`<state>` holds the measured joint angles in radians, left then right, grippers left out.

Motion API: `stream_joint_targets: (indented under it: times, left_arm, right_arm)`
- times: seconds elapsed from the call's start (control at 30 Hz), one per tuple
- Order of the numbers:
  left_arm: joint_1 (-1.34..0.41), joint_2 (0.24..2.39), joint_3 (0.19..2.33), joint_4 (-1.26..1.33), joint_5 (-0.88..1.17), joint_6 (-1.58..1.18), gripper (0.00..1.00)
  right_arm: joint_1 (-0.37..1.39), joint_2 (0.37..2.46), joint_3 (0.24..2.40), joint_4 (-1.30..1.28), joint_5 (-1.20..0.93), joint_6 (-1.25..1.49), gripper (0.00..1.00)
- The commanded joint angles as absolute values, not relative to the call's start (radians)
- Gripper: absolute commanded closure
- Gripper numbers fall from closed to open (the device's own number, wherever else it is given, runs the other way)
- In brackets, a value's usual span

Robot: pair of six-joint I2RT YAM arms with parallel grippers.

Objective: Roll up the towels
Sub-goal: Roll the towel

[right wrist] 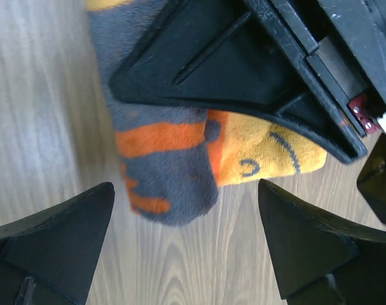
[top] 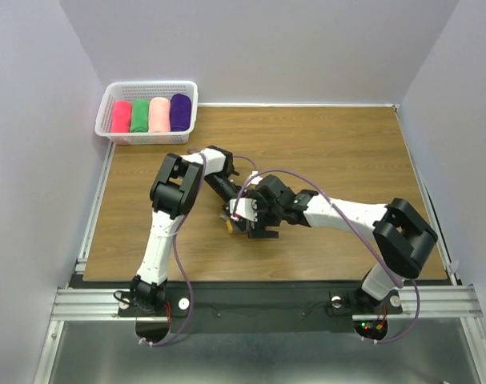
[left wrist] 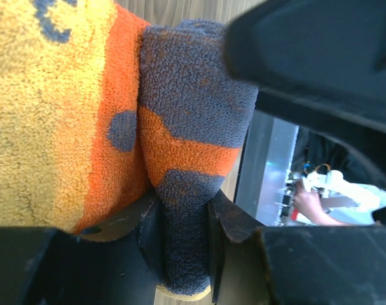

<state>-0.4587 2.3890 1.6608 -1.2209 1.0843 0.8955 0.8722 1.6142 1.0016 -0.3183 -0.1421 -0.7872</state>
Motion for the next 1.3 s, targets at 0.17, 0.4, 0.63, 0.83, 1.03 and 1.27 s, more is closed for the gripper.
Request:
stream_joint_targets:
  times: [0.17, 0.4, 0.63, 0.83, 1.03, 1.27]
  left_arm:
    - [-0.472, 2.503, 1.629, -1.042, 0.713, 1.0, 0.6]
    - [-0.469, 2.496, 1.621, -1.029, 0.719, 0.996, 0.58]
    - [-0.456, 2.447, 1.588, -0.974, 0.724, 0.962, 0.51]
    - [-0.407, 2.287, 1.551, -0.951, 0.767, 0.969, 0.41]
    - [-0.29, 2.125, 1.537, -0.991, 0.874, 1.011, 0.34]
    - [-0.072, 2.005, 1.606, -1.029, 0.988, 1.026, 0.33]
  right_arm:
    - [0.885, 1.693, 1.022, -0.225, -0.235, -0.832, 0.13]
    - [0.885, 1.721, 1.057, -0.247, -0.328, -0.736, 0.14]
    - [0.882, 1.752, 1.019, -0.247, -0.366, -0.69, 0.65]
    - [0.839, 1.782, 1.022, -0.311, -0.481, -0.666, 0.84]
    - [0.804, 1.799, 1.068, -0.434, -0.583, -0.666, 0.85]
    - [0.778, 1.831, 1.107, -0.509, -0.653, -0.621, 0.86]
